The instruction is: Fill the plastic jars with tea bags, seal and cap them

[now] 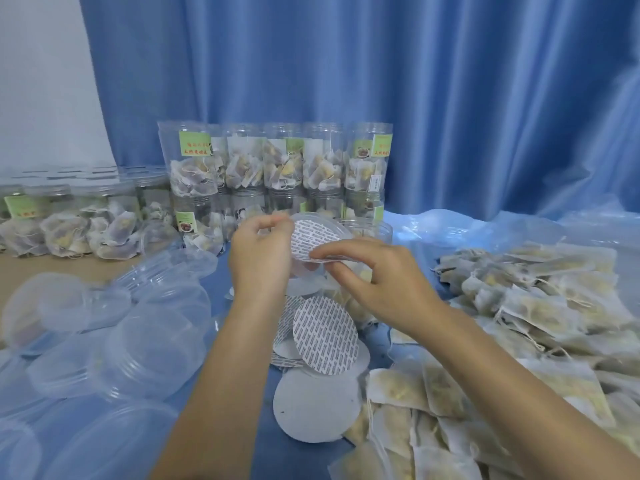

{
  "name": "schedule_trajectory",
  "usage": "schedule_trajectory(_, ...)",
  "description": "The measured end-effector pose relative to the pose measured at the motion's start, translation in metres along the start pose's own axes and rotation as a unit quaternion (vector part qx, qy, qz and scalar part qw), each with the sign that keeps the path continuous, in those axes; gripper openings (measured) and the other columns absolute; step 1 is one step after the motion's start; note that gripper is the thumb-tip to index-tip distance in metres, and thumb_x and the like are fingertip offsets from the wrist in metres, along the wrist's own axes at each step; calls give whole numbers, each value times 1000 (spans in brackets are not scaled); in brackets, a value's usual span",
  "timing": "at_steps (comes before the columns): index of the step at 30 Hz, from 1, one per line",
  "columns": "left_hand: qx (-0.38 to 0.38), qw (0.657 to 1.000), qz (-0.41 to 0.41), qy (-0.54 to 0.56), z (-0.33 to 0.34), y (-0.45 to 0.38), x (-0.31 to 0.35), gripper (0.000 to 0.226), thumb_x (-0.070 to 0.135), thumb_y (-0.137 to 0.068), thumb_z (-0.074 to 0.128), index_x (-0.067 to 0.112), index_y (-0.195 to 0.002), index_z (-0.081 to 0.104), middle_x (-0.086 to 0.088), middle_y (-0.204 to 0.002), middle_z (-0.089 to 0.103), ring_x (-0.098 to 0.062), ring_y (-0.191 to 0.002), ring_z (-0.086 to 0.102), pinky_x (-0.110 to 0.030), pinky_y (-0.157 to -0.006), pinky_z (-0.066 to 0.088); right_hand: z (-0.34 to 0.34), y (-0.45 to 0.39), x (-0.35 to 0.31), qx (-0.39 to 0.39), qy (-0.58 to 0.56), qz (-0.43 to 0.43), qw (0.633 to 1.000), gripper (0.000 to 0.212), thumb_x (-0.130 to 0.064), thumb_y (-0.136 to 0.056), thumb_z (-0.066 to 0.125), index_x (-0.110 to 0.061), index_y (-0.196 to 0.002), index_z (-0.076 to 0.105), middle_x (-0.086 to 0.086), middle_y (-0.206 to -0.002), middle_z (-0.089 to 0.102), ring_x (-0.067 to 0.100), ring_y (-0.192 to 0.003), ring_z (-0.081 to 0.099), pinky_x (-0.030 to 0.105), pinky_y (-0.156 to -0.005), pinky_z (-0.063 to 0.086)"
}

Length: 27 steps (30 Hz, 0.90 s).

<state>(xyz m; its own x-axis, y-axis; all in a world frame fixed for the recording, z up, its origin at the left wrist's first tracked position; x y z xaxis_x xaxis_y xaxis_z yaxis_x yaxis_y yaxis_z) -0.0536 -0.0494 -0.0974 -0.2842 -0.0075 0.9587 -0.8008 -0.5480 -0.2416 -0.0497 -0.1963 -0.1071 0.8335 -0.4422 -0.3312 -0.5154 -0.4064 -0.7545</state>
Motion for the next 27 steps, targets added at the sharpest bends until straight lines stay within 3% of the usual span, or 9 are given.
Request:
schedule_trajectory(2,-14,998,-25,58,-5,-2,-2,6,13,-87,60,15,-87,66,-2,-100,66,-30,-88,68,-49,-75,58,-2,-2,-2,66,-55,28,996,22,-11,-89,61,-26,-102,72,-18,-98,69,-3,-97,61,11,-87,44)
schedule_trajectory(4,-33,992,-36,112,-8,-4,1,8,7,-89,57,8,-92,64,-13,-96,67,-29,-71,71,-42,-61,60,-6,-9,-4,129,-169,92,973,21,-11,-90,62,-30,-96,68,-15,-94,70,-1,-91,64,17,-85,48)
schedule_trajectory(9,-66,989,-5,132,-14,-5,6,12,7,-90,56,14,-91,65,-3,-84,72,-18,-58,70,-32,-52,59,-4,-21,-8,217,-213,188,934,21,-18,-91,60,-38,-93,60,-13,-91,70,-4,-81,63,10,-71,47)
schedule_trajectory(11,-77,987,-6,143,-17,-7,7,11,9,-86,60,17,-89,67,7,-71,70,-12,-57,68,-25,-46,54,0,-22,-7,213,-156,206,942,19,-19,-90,60,-36,-99,59,-16,-85,66,-6,-73,58,5,-65,41)
schedule_trajectory(13,-92,986,-4,138,-16,-9,6,11,14,-84,64,23,-84,69,6,-82,70,-13,-72,66,-25,-51,53,4,-23,-8,177,-53,195,963,22,-18,-89,59,-28,-109,60,-14,-77,63,-1,-69,54,10,-64,39)
schedule_trajectory(15,-99,986,3,135,-12,-8,5,10,17,-84,65,26,-82,68,2,-92,67,-16,-79,63,-29,-58,52,9,-25,-12,149,51,128,979,21,-13,-87,61,-19,-106,66,-4,-94,69,6,-83,54,20,-75,40)
schedule_trajectory(19,-92,986,7,139,-9,-7,2,7,17,-84,66,23,-80,68,0,-81,68,-18,-73,64,-34,-64,55,16,-19,-16,158,204,61,964,12,-22,-84,67,-20,-92,75,10,-123,56,30,-111,50,41,-91,37)
schedule_trajectory(24,-125,972,-22,197,-6,-6,-1,20,24,-83,69,8,-94,63,-2,-71,70,-16,-63,69,-27,-53,54,22,-5,-15,27,154,51,986,53,-61,-79,54,-20,-110,67,-4,-108,61,8,-101,53,29,-91,36)
schedule_trajectory(27,-155,961,-65,220,-6,-6,-7,30,38,-83,65,12,-98,61,-10,-94,67,-19,-73,71,-29,-58,56,19,-3,-10,95,-2,109,989,6,-32,-84,68,-29,-86,63,-5,-81,66,0,-77,58,19,-73,47)
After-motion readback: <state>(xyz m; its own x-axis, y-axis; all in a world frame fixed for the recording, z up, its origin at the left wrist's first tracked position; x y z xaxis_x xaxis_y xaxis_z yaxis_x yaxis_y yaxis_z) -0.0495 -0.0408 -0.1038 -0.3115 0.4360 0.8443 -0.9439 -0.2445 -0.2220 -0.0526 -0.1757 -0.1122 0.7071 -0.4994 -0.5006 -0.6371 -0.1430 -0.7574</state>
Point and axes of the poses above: each hand's wrist, its own y-axis away from the middle knuckle, its own z-axis out of the palm, x = y × z, the point moved 2 cm from there along -y, towards the middle knuckle
